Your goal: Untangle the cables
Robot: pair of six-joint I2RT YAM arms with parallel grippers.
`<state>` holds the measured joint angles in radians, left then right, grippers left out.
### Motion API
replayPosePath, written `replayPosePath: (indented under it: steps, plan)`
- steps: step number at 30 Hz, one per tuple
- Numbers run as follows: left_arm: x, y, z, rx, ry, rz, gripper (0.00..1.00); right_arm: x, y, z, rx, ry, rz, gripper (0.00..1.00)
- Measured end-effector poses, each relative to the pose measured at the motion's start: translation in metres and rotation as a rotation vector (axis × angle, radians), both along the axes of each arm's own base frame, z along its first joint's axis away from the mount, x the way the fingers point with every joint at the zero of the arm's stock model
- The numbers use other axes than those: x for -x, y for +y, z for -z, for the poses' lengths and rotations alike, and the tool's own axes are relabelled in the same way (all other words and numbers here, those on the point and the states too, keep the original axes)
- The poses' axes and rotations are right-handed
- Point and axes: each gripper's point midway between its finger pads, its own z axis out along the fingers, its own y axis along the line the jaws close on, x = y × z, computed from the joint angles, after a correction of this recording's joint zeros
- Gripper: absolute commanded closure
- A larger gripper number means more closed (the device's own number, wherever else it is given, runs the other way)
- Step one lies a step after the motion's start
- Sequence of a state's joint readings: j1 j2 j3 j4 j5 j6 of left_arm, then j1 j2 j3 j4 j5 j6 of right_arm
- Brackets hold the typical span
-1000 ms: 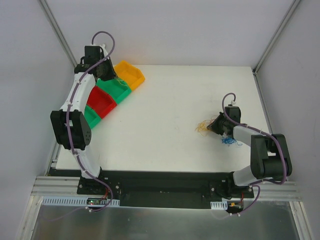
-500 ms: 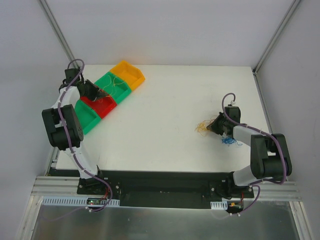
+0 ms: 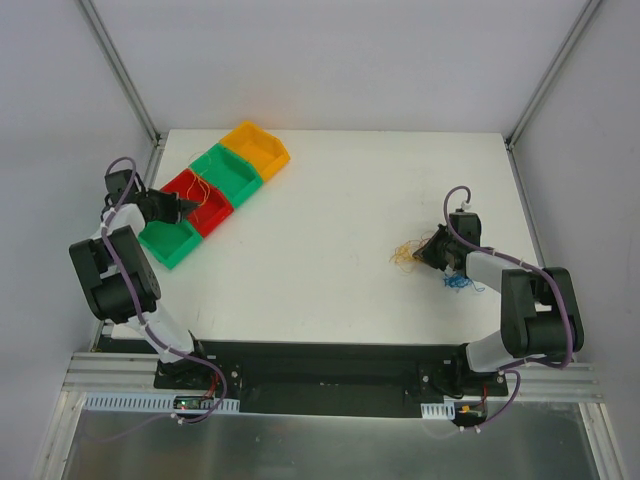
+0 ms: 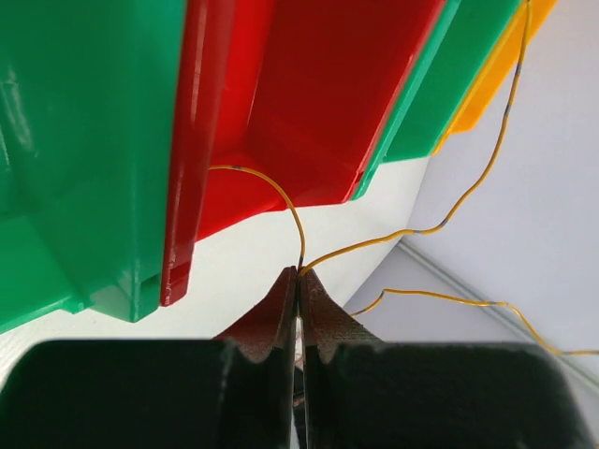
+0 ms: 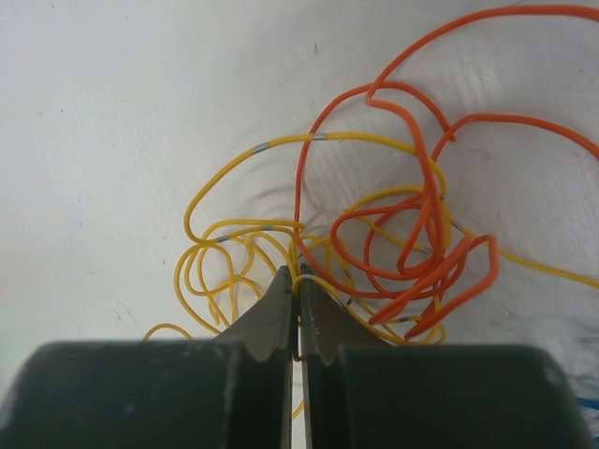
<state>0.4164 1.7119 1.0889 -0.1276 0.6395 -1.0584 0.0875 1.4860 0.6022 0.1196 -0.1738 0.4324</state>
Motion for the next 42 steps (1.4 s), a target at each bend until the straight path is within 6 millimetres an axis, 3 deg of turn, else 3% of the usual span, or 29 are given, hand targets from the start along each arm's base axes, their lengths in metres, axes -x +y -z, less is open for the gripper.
replayPosePath:
  steps: [13,19,25,29,33,42]
  plan:
    - [0.013,0.022,0.012,-0.007,0.210,-0.198,1.00,0.001,0.003,-0.001,-0.011,0.001,-0.011,1.00]
    - [-0.008,0.049,-0.005,-0.107,0.318,-0.297,1.00,0.001,0.003,-0.001,-0.012,0.001,-0.011,1.00]
    - [-0.026,0.050,0.014,-0.187,0.501,-0.305,1.00,0.001,0.003,0.000,-0.011,0.003,-0.011,1.00]
    - [-0.013,0.034,0.032,-0.241,0.638,-0.289,1.00,0.001,0.003,0.000,-0.010,0.003,-0.011,1.00]
    - [0.001,0.033,0.032,-0.365,0.722,-0.308,1.00,0.001,0.003,0.000,-0.011,0.004,-0.011,1.00]
    - [0.029,0.081,0.007,-0.823,0.815,-0.403,1.00,0.000,0.004,0.000,-0.013,0.004,-0.013,1.00]
